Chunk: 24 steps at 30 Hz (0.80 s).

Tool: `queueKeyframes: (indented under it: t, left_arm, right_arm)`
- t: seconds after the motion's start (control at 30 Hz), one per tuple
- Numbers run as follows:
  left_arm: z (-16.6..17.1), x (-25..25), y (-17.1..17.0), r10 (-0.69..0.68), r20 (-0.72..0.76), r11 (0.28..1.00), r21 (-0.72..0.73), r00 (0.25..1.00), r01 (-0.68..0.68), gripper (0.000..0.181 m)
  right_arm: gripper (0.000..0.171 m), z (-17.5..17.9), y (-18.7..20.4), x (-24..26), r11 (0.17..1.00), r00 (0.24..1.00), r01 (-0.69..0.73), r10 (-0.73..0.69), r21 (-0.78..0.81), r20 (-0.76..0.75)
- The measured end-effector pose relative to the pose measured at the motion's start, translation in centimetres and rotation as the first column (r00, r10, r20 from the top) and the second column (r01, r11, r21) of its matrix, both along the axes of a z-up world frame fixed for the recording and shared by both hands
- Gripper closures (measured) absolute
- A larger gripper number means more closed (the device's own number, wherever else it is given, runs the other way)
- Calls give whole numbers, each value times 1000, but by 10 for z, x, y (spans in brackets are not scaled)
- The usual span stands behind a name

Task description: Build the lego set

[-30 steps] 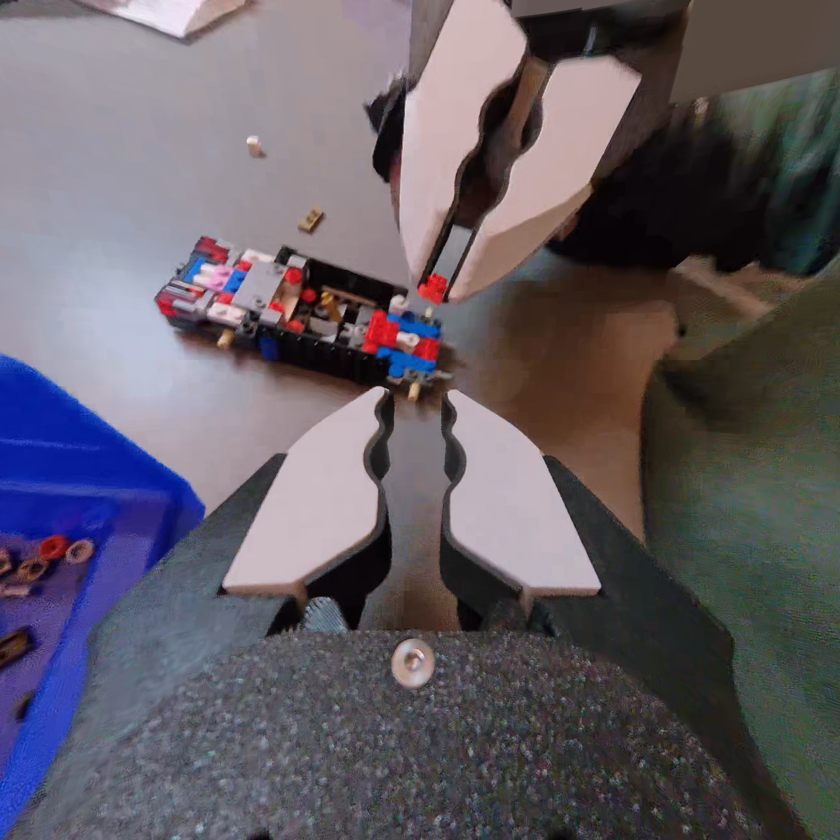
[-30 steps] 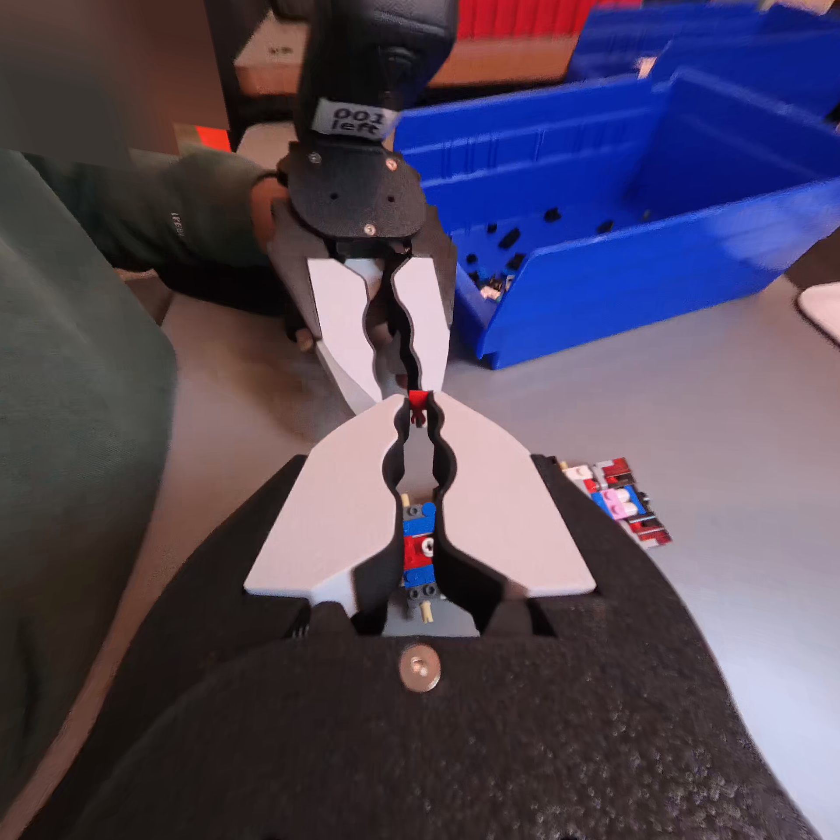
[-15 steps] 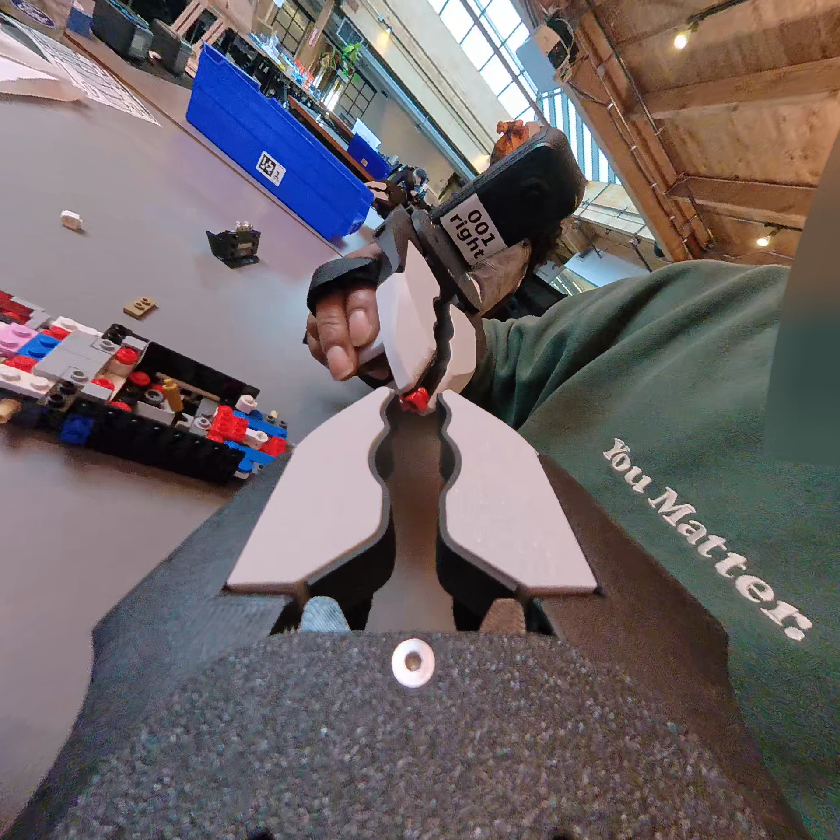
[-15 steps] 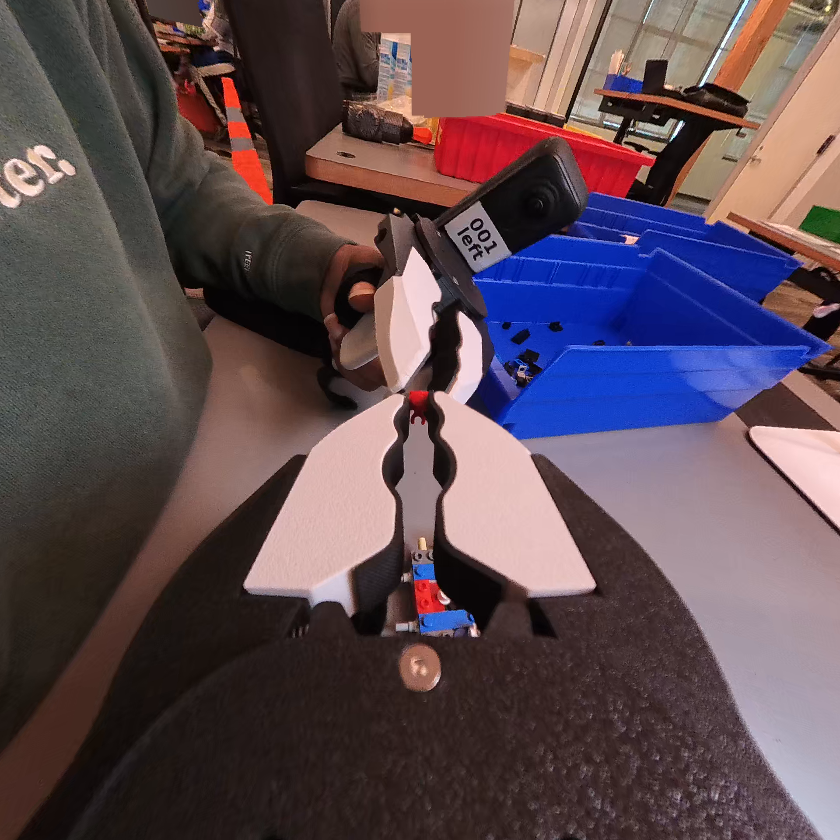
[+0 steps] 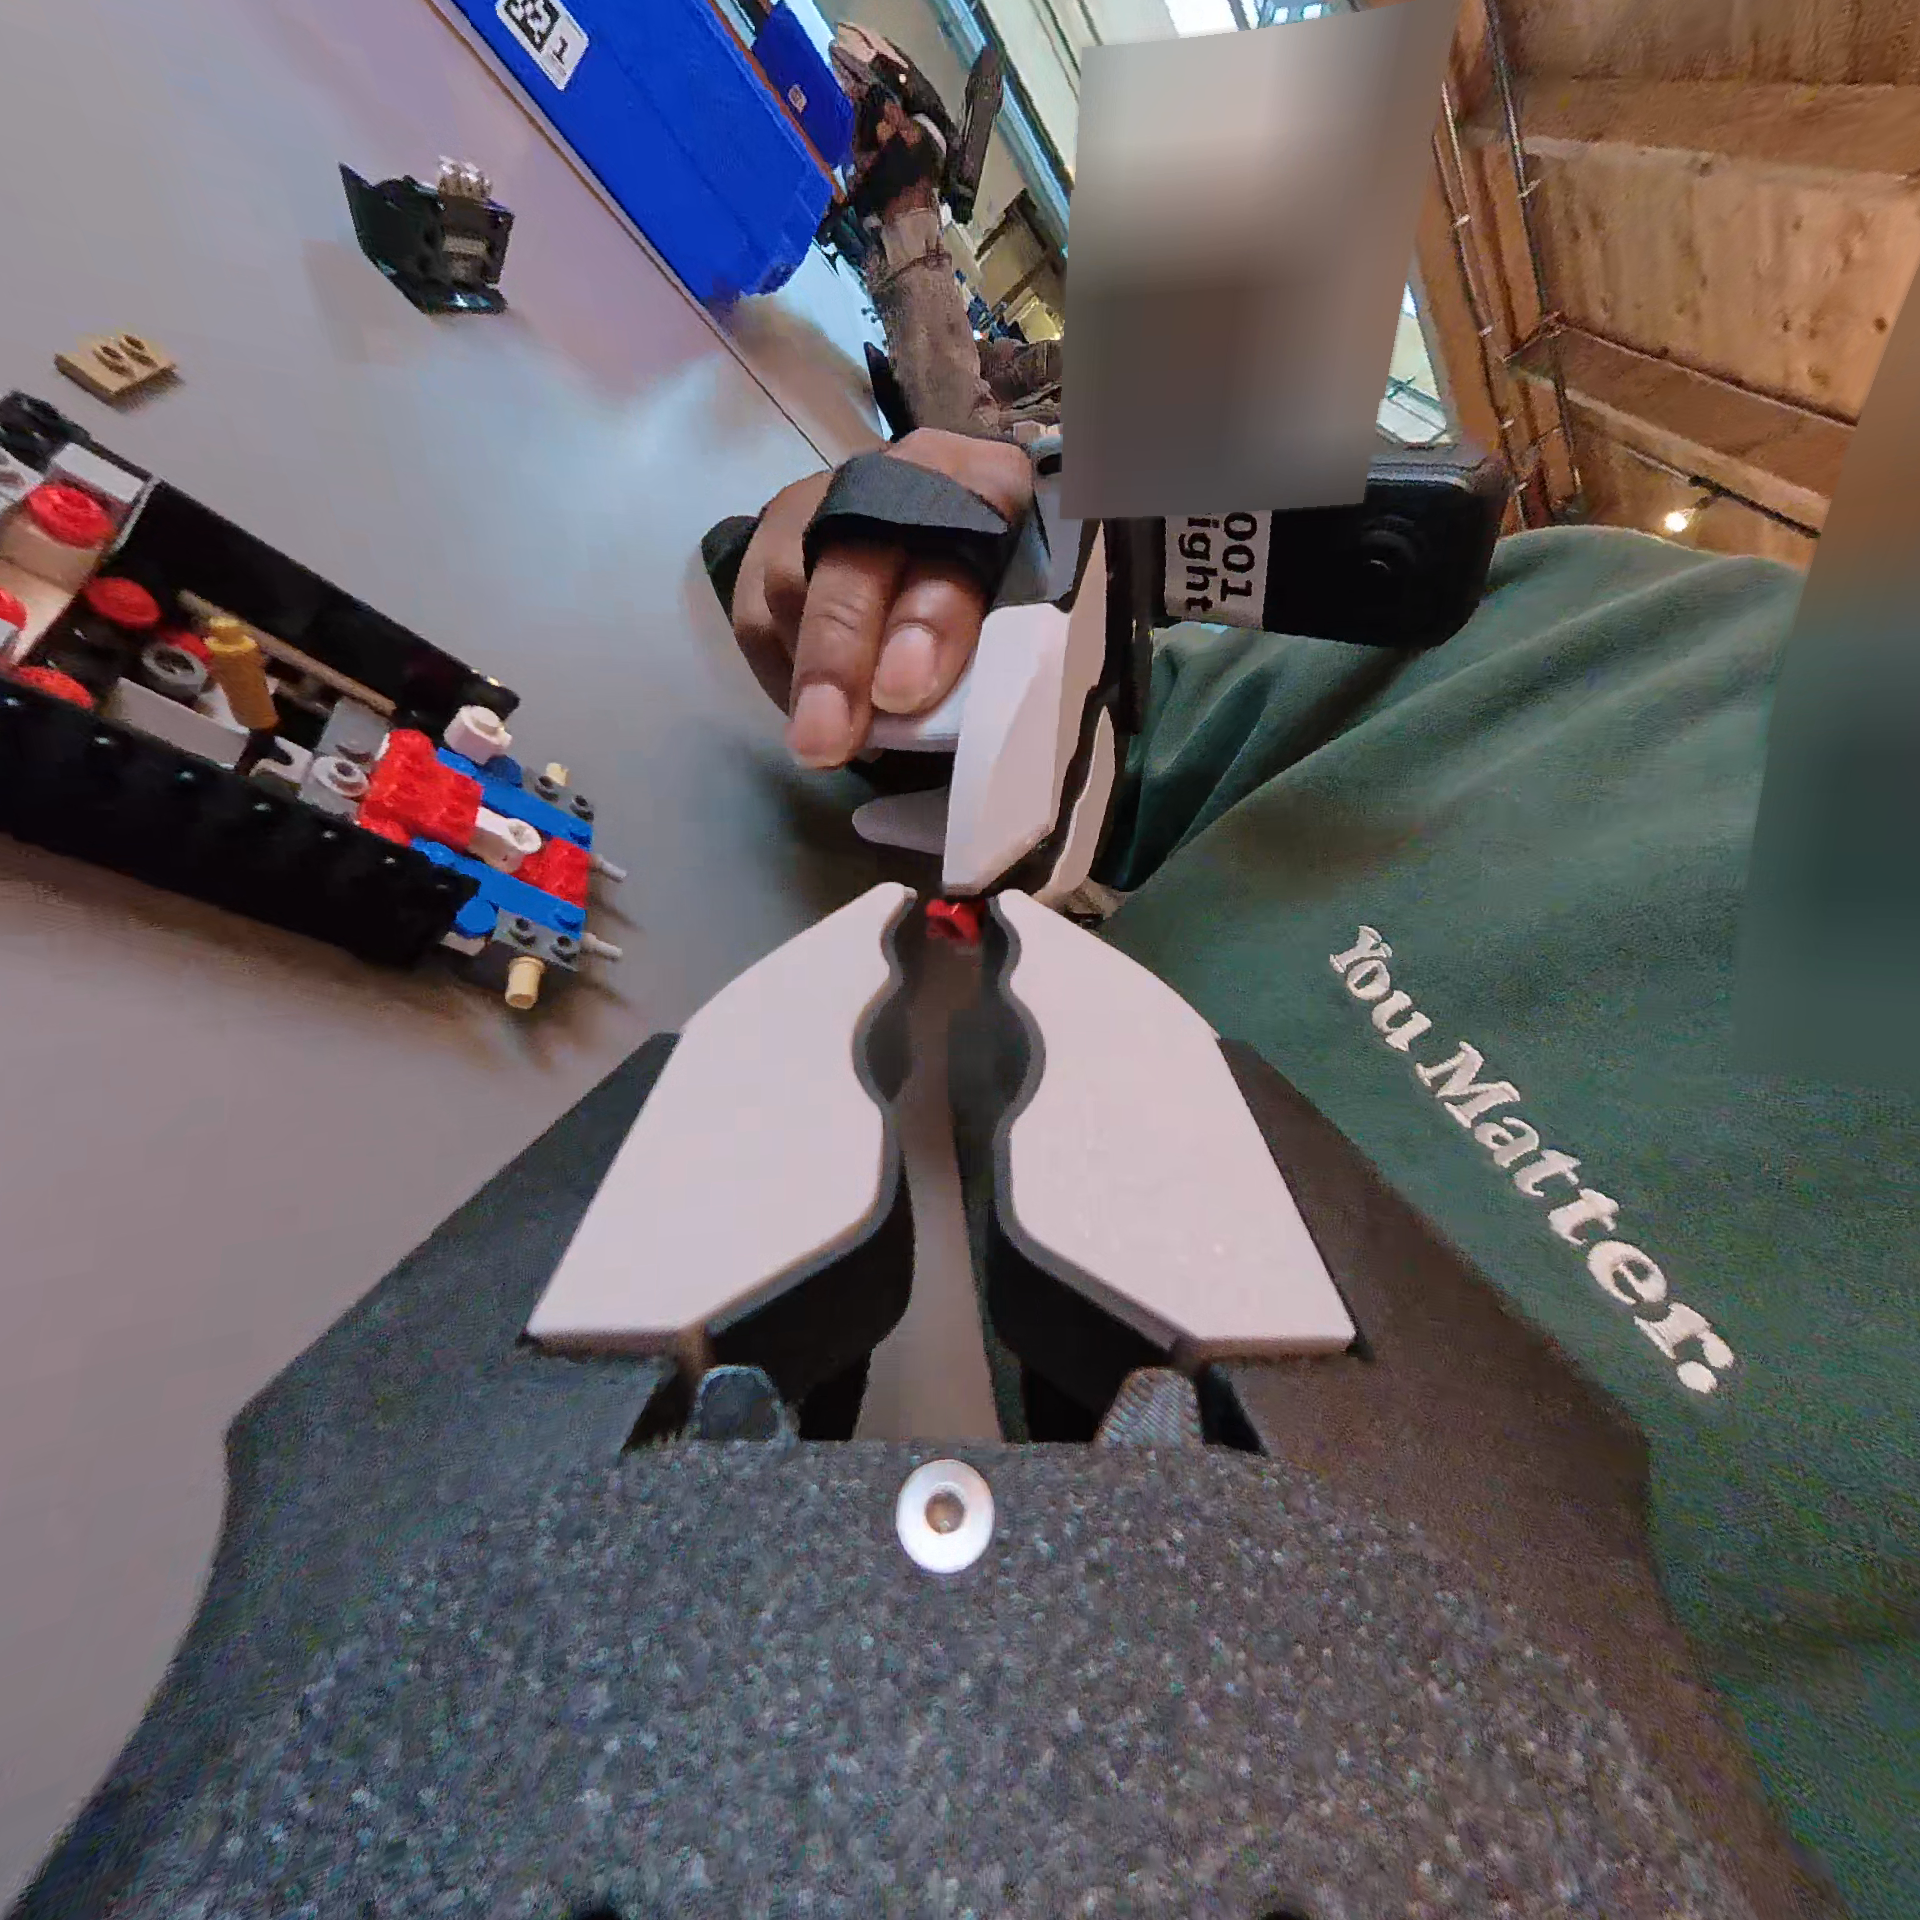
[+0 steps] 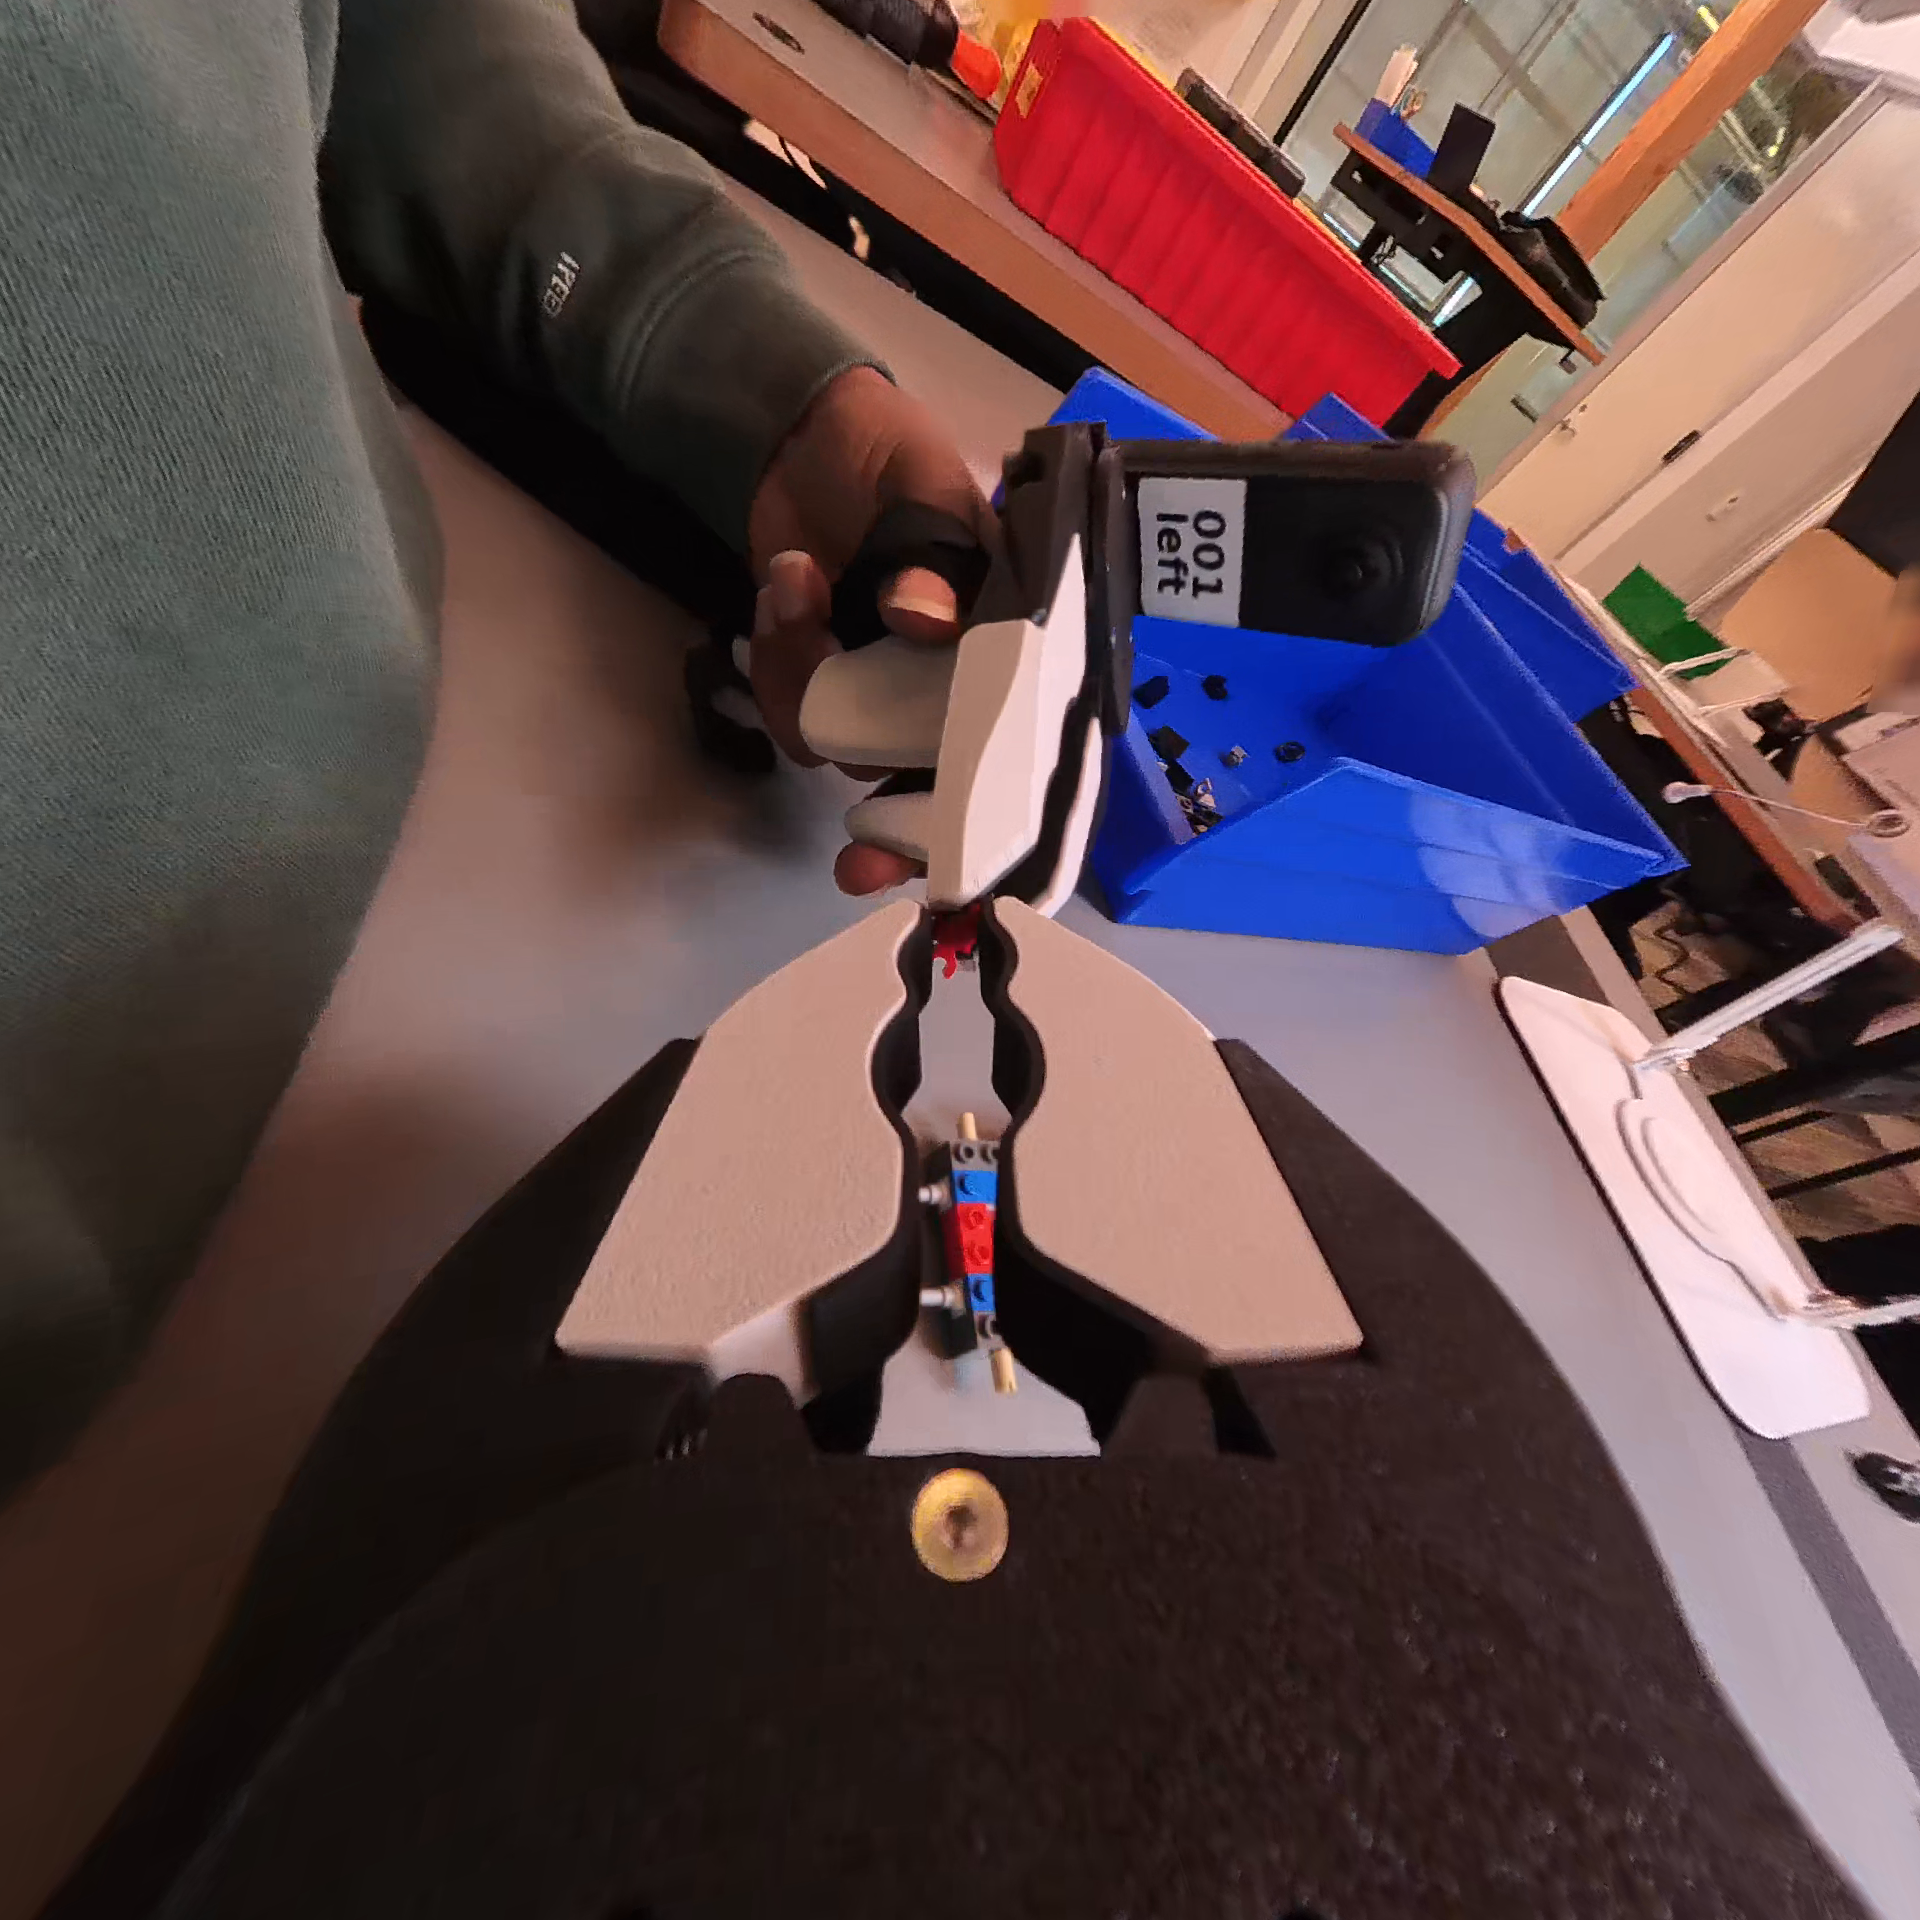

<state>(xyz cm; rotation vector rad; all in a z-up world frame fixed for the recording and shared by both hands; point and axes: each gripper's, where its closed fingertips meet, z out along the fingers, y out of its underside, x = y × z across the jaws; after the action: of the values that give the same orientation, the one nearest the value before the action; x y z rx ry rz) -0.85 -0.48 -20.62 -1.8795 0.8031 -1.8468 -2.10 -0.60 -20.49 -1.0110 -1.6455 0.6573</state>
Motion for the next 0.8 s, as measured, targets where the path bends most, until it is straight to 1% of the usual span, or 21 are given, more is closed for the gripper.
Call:
queueKeyframes:
  t: [0.13,0.3,0.47,0.63,0.8]
  left_arm:
    - [4,0,1,-11,43,999,-52,999,13,171]
    - [8,-1,2,-20,65,998,-63,998,24,170]
    - [10,-1,3,-11,63,998,-55,998,14,170]
    - [13,-1,1,-13,67,998,-66,998,17,170]
    - [19,0,1,-18,104,994,-105,994,29,171]
  right_arm:
    - [164,4,1,1,998,1000,-9,7,-57,-24]
    - [165,8,2,1,998,998,-7,3,-63,-60]
    - [165,11,3,1,993,996,-11,1,-116,-87]
    - [165,13,2,0,995,995,-7,-3,-103,-96]
    - [165,18,2,1,995,994,-6,-4,-95,-107]
